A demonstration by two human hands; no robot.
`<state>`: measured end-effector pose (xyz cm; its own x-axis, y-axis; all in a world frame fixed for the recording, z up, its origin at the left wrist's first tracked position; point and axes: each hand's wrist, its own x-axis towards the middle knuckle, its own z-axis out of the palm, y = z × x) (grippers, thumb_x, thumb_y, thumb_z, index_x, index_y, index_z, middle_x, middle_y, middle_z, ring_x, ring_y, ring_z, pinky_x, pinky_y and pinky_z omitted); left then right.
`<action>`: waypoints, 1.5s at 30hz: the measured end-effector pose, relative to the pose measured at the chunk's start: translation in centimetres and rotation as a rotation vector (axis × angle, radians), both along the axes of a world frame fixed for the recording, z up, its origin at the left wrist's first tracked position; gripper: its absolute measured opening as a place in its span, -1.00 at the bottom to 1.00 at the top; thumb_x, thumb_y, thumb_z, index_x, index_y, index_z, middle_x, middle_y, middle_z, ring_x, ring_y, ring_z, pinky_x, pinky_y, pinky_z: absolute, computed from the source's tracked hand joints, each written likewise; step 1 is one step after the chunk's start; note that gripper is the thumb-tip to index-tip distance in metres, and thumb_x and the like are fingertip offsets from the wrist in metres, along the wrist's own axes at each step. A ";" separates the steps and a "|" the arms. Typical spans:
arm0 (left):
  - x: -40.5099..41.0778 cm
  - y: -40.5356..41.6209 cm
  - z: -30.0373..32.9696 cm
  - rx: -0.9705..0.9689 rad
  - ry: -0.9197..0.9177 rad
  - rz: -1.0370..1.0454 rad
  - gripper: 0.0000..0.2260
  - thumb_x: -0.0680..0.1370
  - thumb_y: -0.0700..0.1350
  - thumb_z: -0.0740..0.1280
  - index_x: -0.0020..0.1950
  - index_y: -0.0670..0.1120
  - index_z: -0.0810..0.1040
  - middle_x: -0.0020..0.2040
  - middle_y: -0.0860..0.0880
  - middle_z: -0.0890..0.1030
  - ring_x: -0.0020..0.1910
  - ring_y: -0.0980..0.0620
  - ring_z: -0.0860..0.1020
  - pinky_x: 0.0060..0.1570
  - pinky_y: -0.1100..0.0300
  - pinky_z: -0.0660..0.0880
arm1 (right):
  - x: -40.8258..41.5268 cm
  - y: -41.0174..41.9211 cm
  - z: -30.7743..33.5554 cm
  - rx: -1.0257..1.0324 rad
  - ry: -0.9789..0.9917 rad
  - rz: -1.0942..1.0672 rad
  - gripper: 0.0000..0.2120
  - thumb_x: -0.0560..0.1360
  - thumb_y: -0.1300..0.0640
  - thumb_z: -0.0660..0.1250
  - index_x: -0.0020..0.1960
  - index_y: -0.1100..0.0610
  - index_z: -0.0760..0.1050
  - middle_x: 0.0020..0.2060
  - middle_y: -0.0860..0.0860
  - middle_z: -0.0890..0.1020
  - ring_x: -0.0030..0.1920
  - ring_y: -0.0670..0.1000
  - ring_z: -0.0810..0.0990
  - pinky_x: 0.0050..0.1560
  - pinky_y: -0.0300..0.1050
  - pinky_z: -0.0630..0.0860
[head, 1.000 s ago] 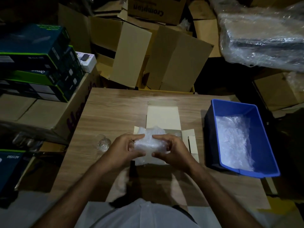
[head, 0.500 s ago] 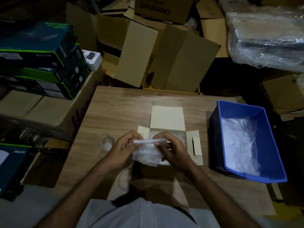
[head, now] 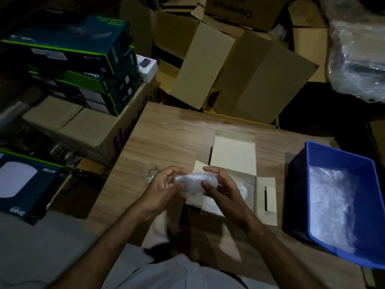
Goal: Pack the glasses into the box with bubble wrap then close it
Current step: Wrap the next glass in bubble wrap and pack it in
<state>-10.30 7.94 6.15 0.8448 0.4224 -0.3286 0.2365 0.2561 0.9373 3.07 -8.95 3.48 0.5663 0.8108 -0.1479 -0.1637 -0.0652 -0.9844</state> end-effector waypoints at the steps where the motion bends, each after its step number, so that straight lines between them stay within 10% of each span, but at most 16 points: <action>1: -0.1 0.3 -0.4 0.026 0.009 0.023 -0.78 0.60 -0.27 0.35 0.23 -0.13 0.54 0.07 -0.15 0.68 0.02 -0.09 0.70 -0.12 0.07 0.66 | -0.1 0.6 -0.2 -0.007 -0.013 0.009 -0.59 0.56 0.00 0.42 0.34 0.10 0.47 0.18 0.13 0.66 0.13 0.17 0.69 0.10 0.17 0.65; 11: -2.6 5.1 -4.9 0.712 0.117 0.334 -0.65 0.43 -0.18 0.55 0.07 0.16 0.55 0.11 0.09 0.50 0.01 0.22 0.57 -0.05 0.23 0.62 | 0.1 7.2 -3.5 -0.072 -0.339 -0.069 -0.76 0.44 0.36 0.48 0.01 0.07 0.70 -0.06 0.00 0.73 -0.05 0.07 0.73 -0.10 0.24 0.66; 16: -4.0 8.4 -9.0 0.620 0.369 0.351 -0.20 0.18 -0.14 0.67 0.33 0.15 0.41 0.31 0.12 0.26 0.24 0.09 0.43 0.18 0.18 0.54 | 0.7 9.4 -3.2 -0.156 -0.280 -0.008 -0.77 0.49 0.28 0.44 0.07 0.03 0.69 0.08 0.00 0.69 -0.01 0.05 0.71 -0.07 0.19 0.68; 20: -2.7 10.0 -11.1 0.602 0.360 0.228 -0.34 0.17 -0.16 0.69 0.22 0.04 0.56 0.17 0.07 0.57 0.13 0.09 0.58 0.04 0.17 0.61 | 0.8 11.2 -2.6 -0.149 -0.136 0.069 -0.81 0.56 0.23 0.35 0.12 0.10 0.68 0.19 0.10 0.60 0.02 0.10 0.72 0.10 0.19 0.66; 32: -2.2 9.0 -9.7 0.689 0.163 0.122 -0.36 0.34 -0.09 0.62 0.39 0.11 0.53 0.13 0.08 0.56 0.10 0.08 0.59 0.00 0.06 0.66 | 1.0 12.6 -0.6 -0.214 -0.828 0.364 -0.62 0.55 0.17 0.41 0.35 0.00 0.53 0.10 -0.01 0.54 0.00 -0.04 0.59 -0.05 -0.07 0.62; 45: 2.8 3.3 -5.1 0.773 0.006 0.090 -0.39 0.29 0.14 0.60 0.32 0.10 0.60 0.07 0.16 0.67 0.03 0.19 0.64 -0.08 0.14 0.64 | 4.2 7.4 4.2 -0.280 -1.165 0.357 -0.87 0.54 0.12 0.44 0.07 0.01 0.68 -0.04 -0.07 0.58 -0.08 -0.03 0.56 -0.08 -0.02 0.56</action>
